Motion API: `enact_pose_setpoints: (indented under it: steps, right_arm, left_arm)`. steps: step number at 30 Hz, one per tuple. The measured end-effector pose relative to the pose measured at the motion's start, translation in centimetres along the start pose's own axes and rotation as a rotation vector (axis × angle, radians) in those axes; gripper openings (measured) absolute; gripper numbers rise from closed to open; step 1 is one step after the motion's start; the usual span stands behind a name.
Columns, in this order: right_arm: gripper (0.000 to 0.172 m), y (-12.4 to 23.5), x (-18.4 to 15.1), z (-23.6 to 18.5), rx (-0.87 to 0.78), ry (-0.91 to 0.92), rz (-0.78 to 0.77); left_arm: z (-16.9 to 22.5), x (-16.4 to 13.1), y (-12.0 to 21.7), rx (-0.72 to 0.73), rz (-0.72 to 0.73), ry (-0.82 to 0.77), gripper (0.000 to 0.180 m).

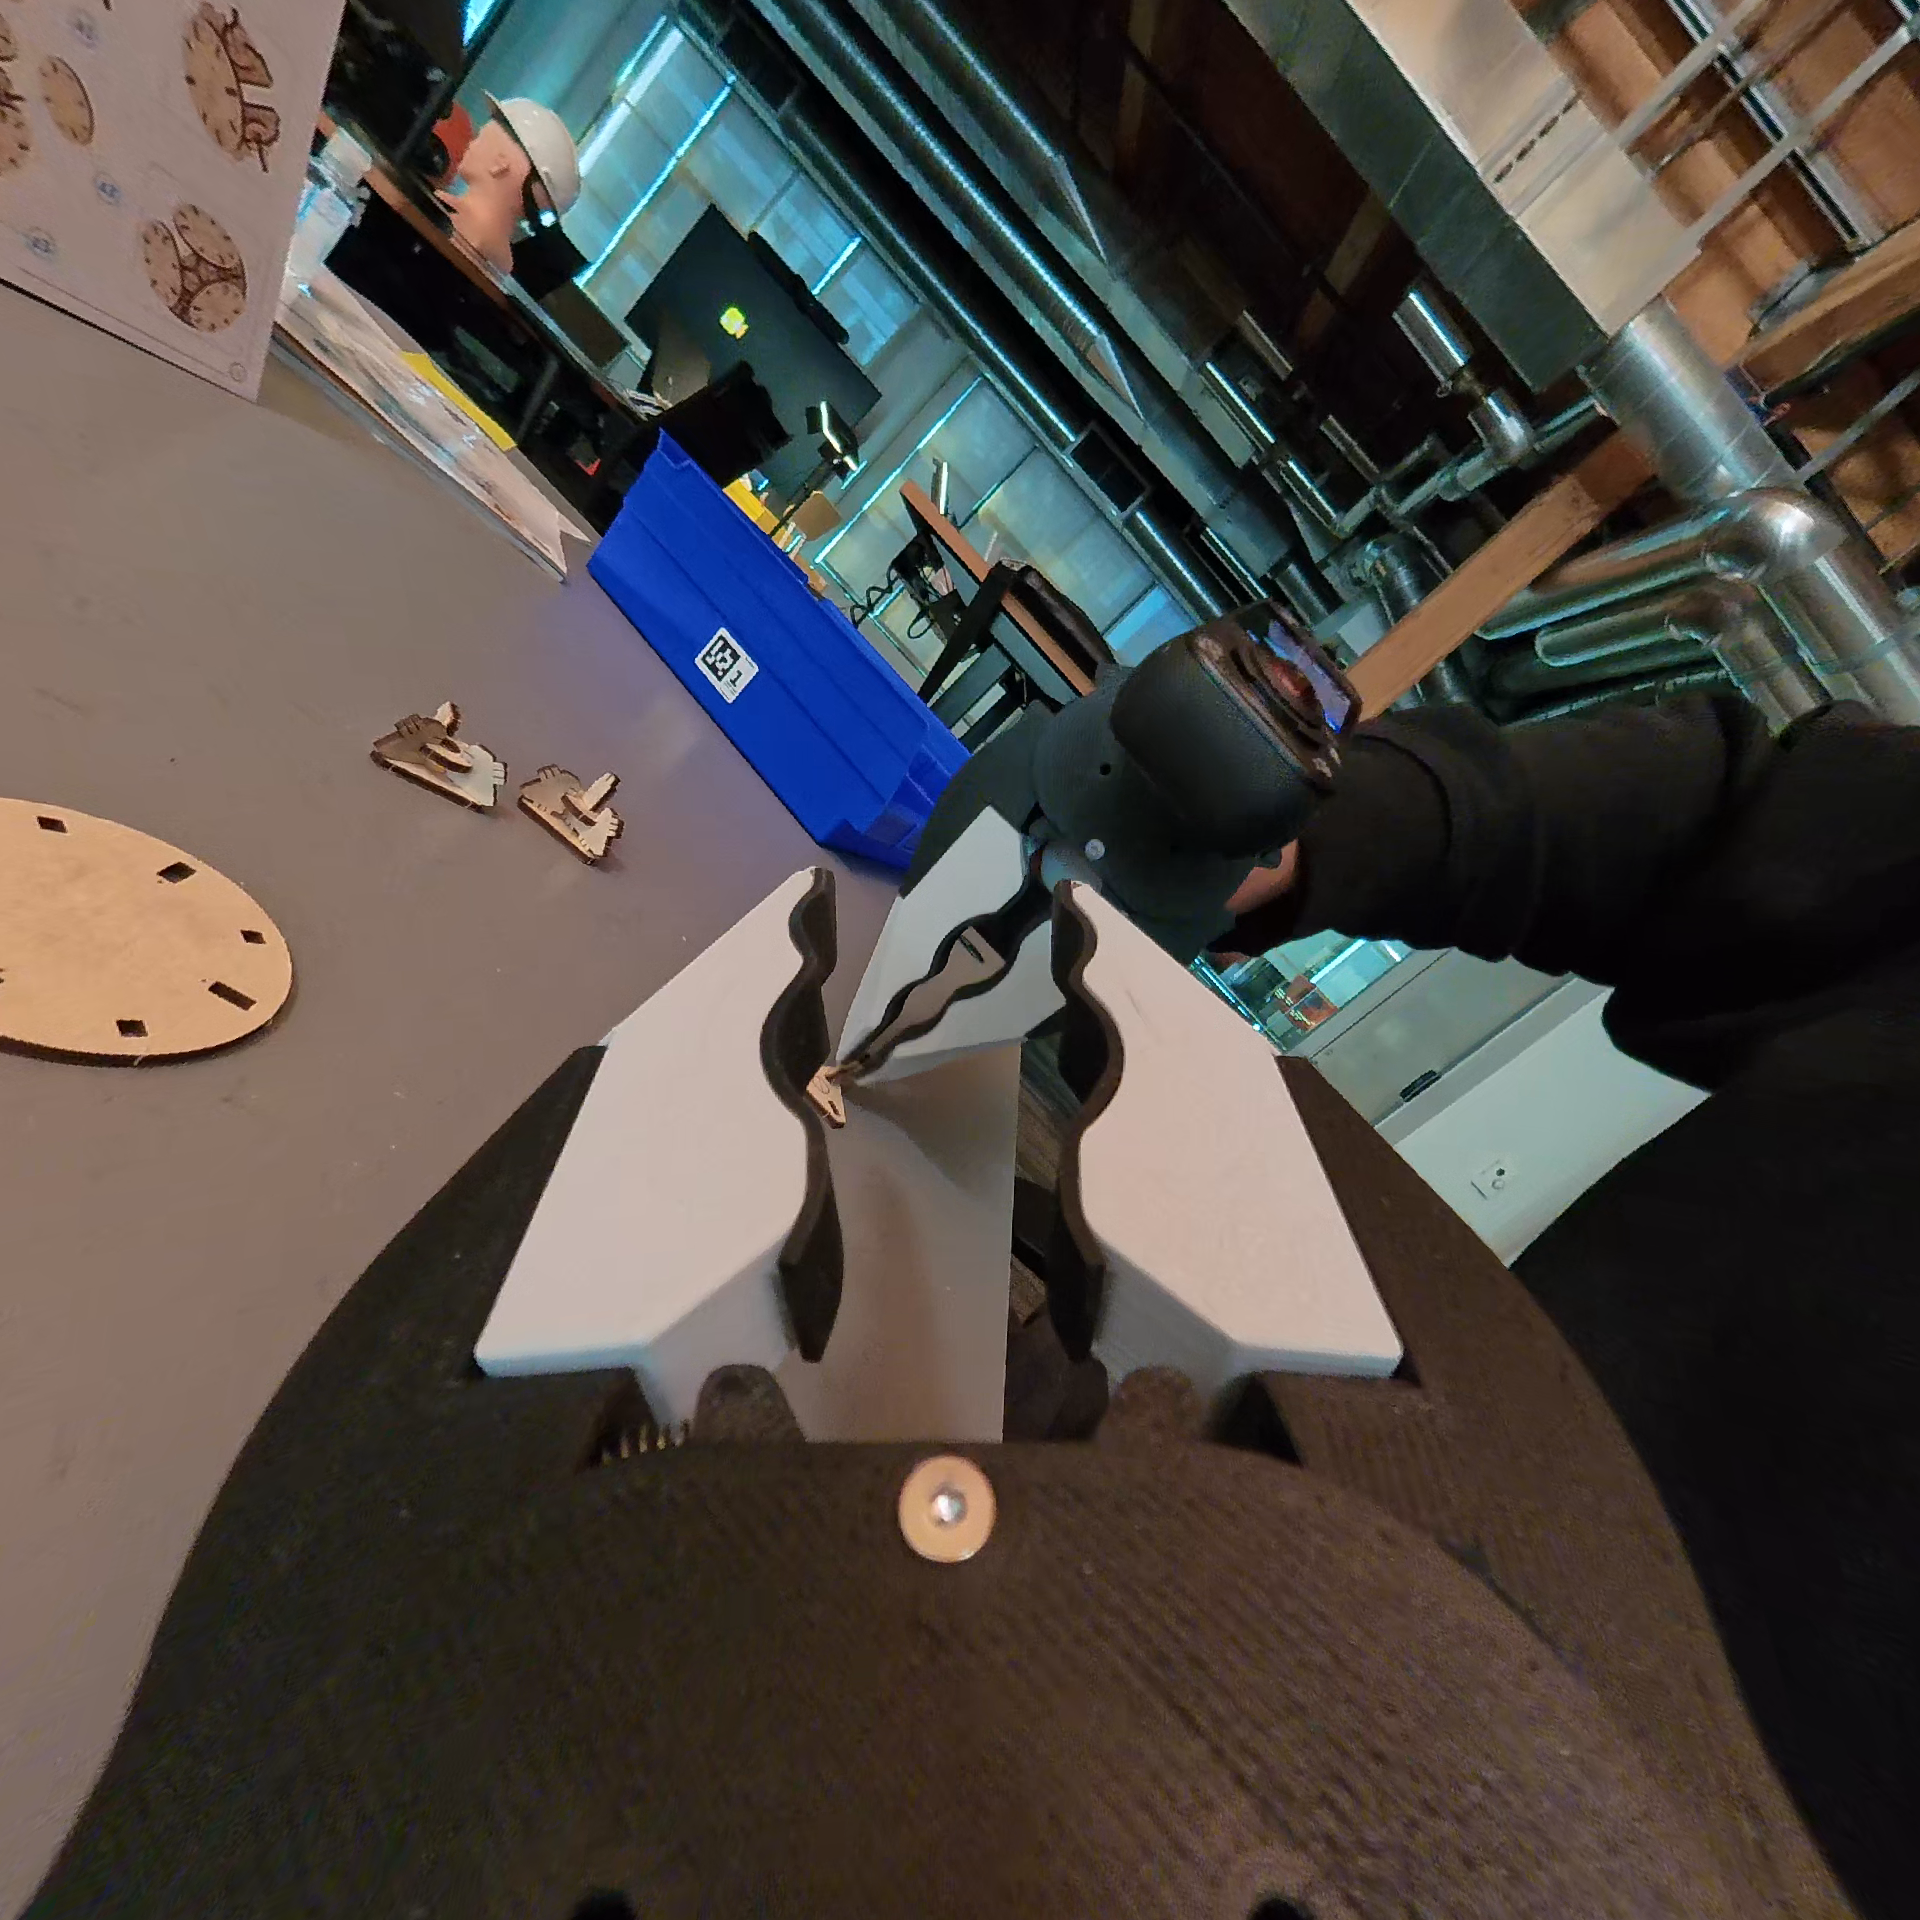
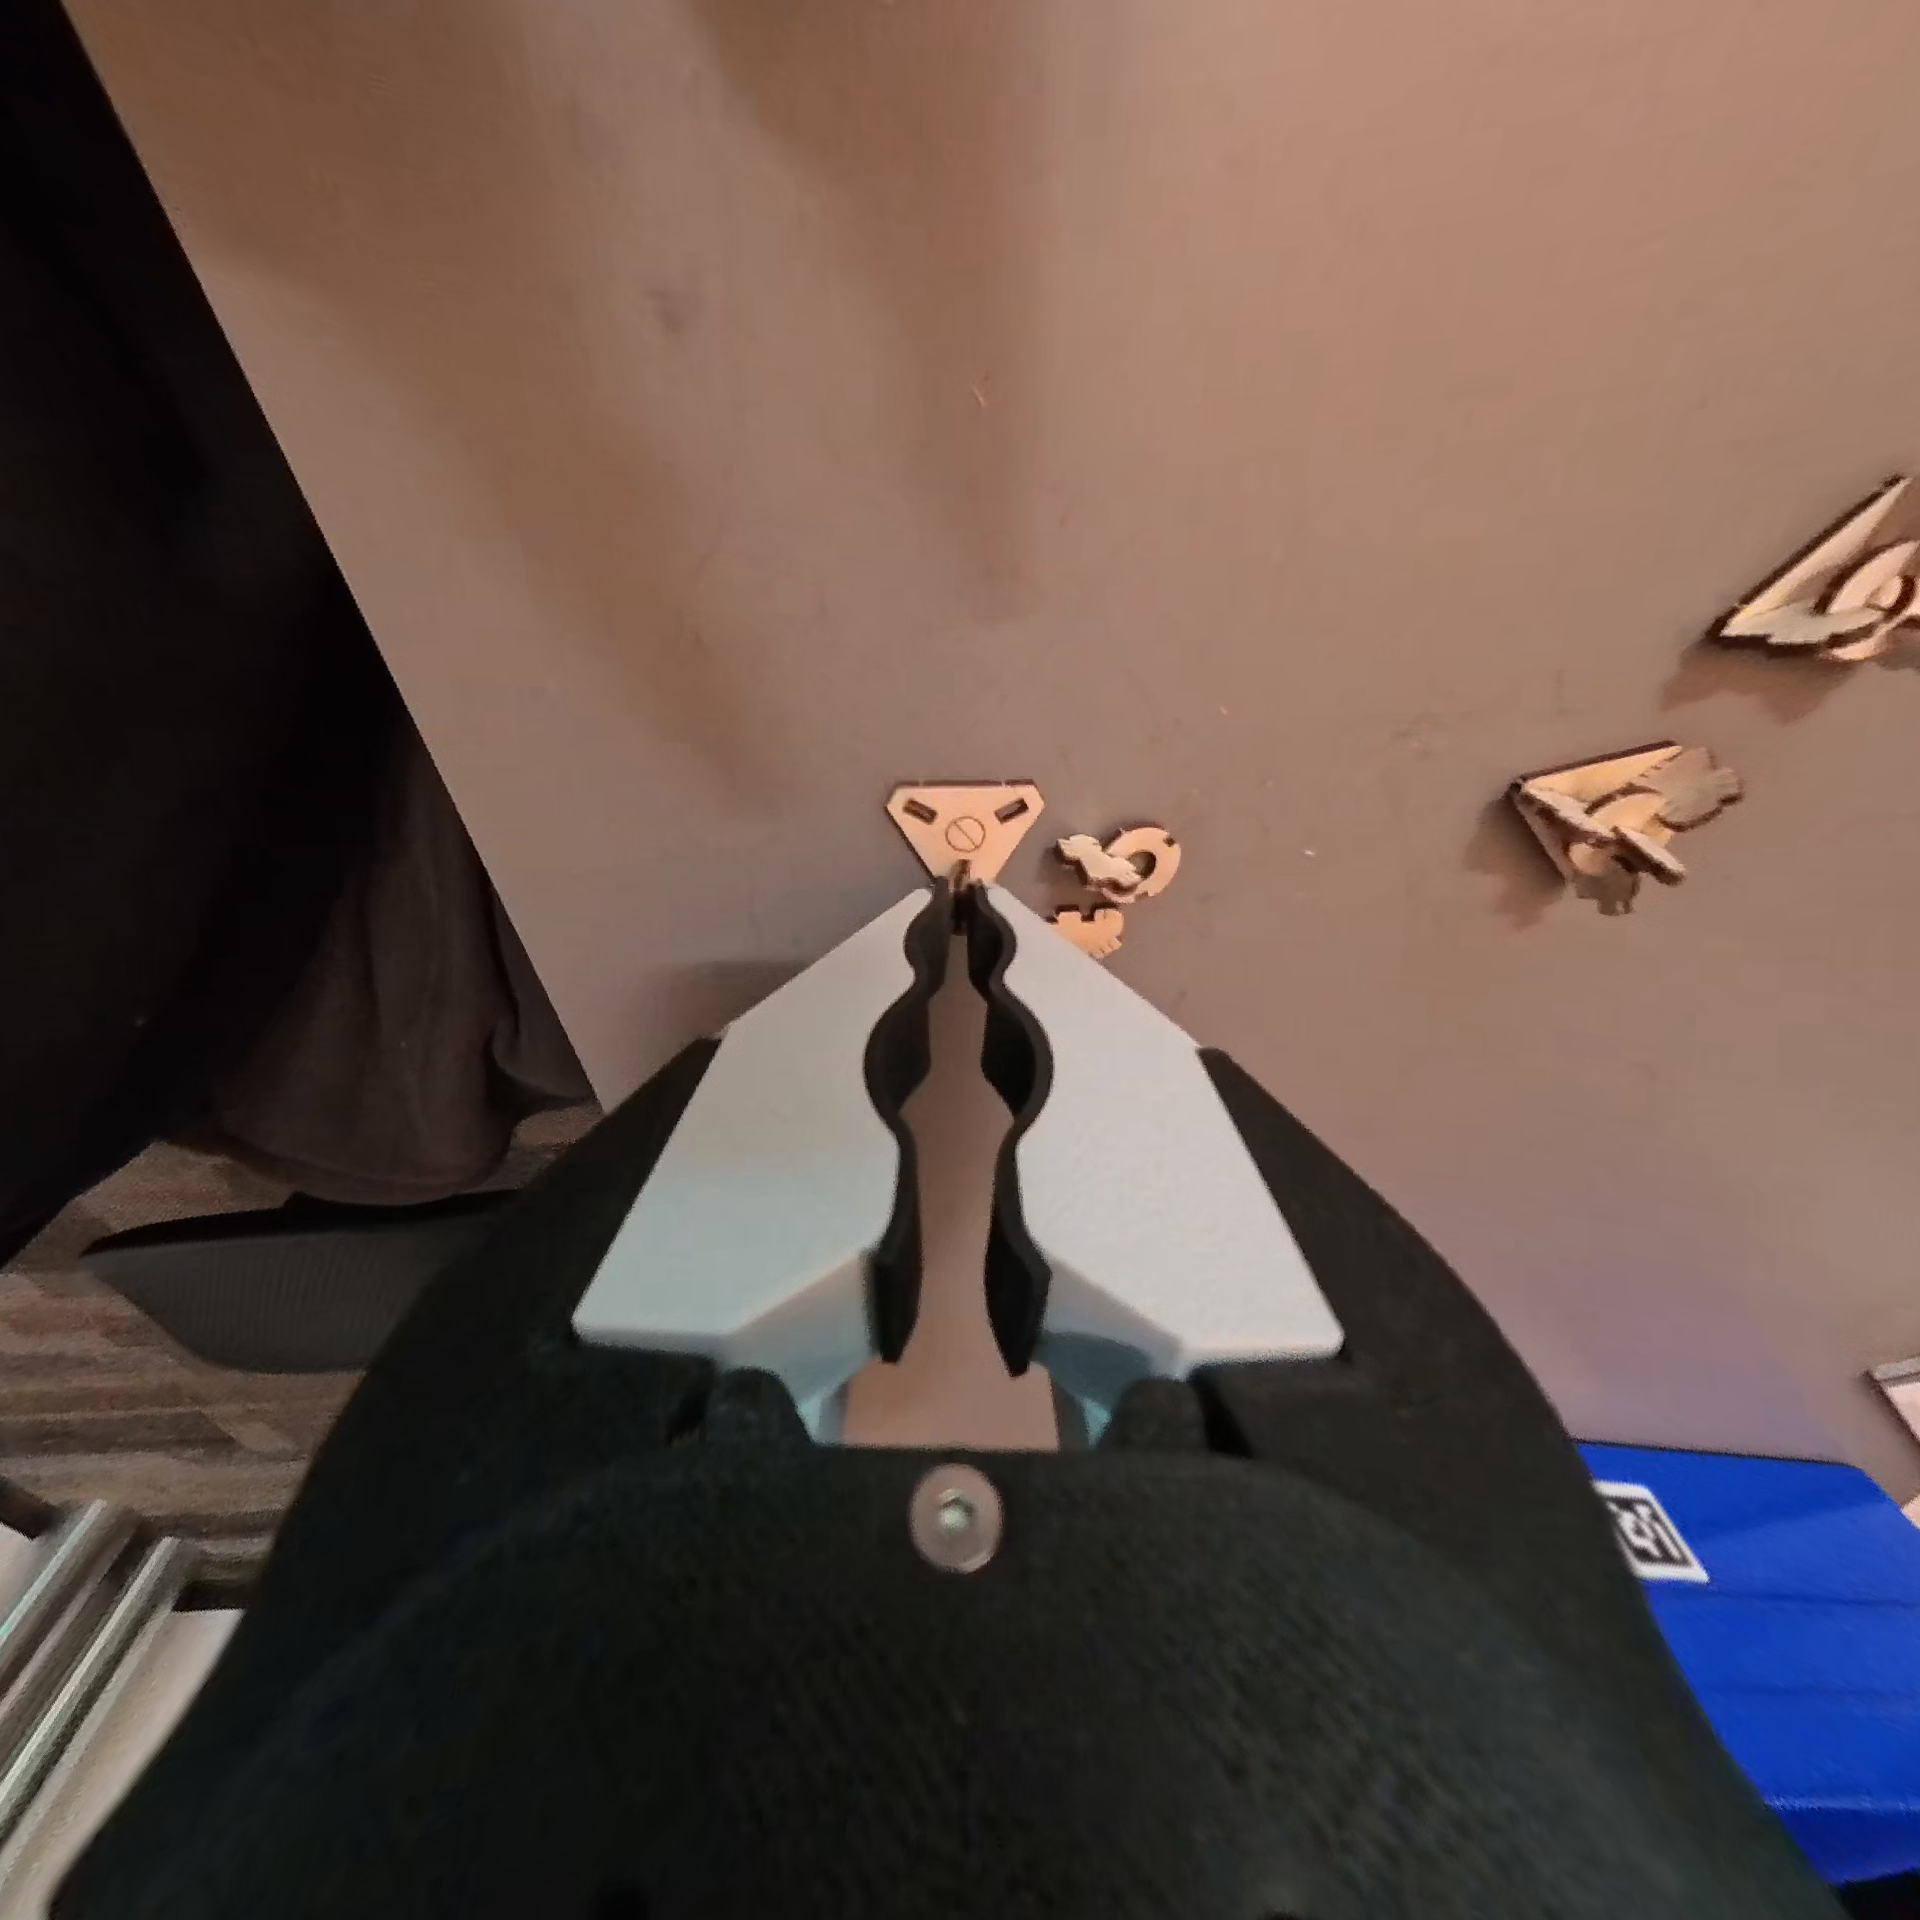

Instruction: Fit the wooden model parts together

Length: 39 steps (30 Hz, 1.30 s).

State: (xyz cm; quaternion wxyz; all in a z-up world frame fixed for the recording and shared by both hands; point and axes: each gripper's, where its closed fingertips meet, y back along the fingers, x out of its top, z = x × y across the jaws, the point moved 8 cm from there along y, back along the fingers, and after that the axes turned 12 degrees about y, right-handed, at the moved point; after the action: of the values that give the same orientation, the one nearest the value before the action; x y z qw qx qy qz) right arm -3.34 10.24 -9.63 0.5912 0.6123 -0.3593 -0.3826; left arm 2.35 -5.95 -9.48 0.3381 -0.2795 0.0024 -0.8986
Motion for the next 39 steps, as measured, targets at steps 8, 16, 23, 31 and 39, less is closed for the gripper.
enact_pose_setpoints:
  steps: [8,16,23,31,39]
  right_arm:
    - [0.002,-0.1,0.2,-0.7,-0.086,0.075,-0.006]
    - [0.001,-0.1,-2.2,1.4,0.100,-0.282,0.235]
    - [0.001,-0.5,-3.6,1.3,0.140,-0.430,0.372]
    - [0.001,-0.1,-1.8,0.7,0.001,-0.148,0.183]
    - [0.001,-0.4,-1.8,0.2,-0.050,-0.037,0.135]
  left_arm:
    - [0.0,0.1,0.0,-0.019,0.000,0.020,0.040]
    - [-0.1,0.2,0.2,-0.047,0.013,0.047,0.040]
    - [-0.1,0.3,0.3,-0.048,0.015,0.051,0.040]
    - [-0.1,0.2,0.3,-0.045,0.015,0.050,0.040]
    - [-0.1,0.2,0.3,-0.047,0.015,0.051,0.040]
